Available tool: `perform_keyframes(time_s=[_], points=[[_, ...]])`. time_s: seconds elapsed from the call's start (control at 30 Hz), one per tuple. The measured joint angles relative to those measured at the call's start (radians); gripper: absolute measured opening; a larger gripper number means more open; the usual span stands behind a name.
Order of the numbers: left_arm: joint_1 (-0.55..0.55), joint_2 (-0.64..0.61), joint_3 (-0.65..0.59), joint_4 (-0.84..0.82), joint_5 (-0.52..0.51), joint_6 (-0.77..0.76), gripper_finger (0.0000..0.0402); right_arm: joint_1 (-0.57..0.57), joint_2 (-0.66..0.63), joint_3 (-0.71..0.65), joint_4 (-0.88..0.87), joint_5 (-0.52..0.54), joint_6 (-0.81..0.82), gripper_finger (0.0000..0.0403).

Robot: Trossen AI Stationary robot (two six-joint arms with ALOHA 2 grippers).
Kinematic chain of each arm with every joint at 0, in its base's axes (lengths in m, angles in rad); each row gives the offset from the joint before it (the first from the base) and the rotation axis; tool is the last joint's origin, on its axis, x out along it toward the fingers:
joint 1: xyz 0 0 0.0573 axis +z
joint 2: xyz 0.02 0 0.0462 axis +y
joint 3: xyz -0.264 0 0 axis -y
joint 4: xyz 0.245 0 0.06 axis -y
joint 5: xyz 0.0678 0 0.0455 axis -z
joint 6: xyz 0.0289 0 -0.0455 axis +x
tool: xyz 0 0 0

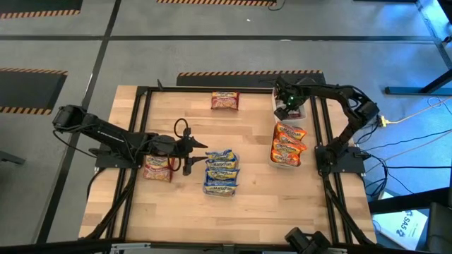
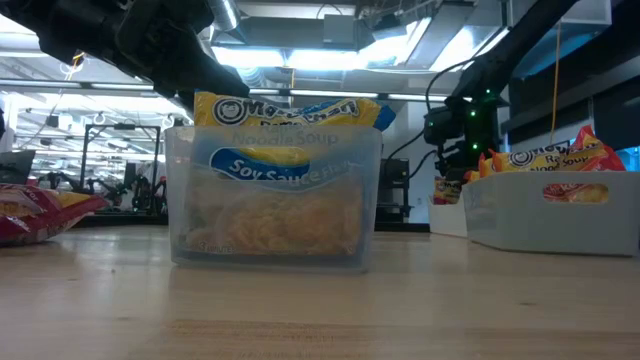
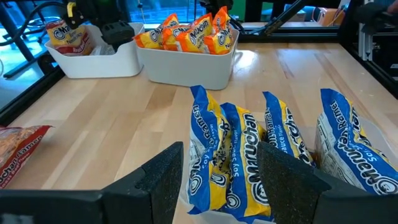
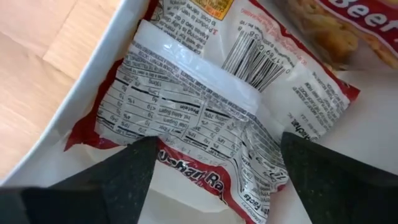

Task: Sort Maruchan noodles
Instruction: Put the bottom right red noodle pack into the white bin

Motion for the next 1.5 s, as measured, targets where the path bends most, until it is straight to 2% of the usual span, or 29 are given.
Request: perform_keyframes(time_s=[0.13, 0.43, 0.6, 0.97, 1.17, 1.5], points=[[0.000, 0.000, 0.000, 0.000, 0.000, 0.000, 0.0198, 0.002, 0.001, 0.000, 0.002, 0.015, 0.002, 0.0293], [0.000, 0.000, 0.000, 0.000, 0.000, 0.000, 0.0198, 0.002, 0.006, -0.004, 0.046, 0.034, -0.001, 0.0098], [0.000, 0.000, 0.000, 0.000, 0.000, 0.000, 0.0198, 0.002, 0.005, -0.004, 0.046, 0.060, -0.031, 0.0013], [0.000, 0.000, 0.000, 0.000, 0.000, 0.000, 0.0198, 0.002, -0.043, -0.006, 0.046, 0.085, -0.062, 0.0001], [0.000, 0.000, 0.000, 0.000, 0.000, 0.000, 0.0198, 0.000, -0.129, 0.039, -0.040, 0.086, -0.076, 0.0001], [0.000, 0.000, 0.000, 0.000, 0.000, 0.000, 0.0198, 0.000, -0.168, 0.080, -0.115, 0.052, -0.073, 0.0000]])
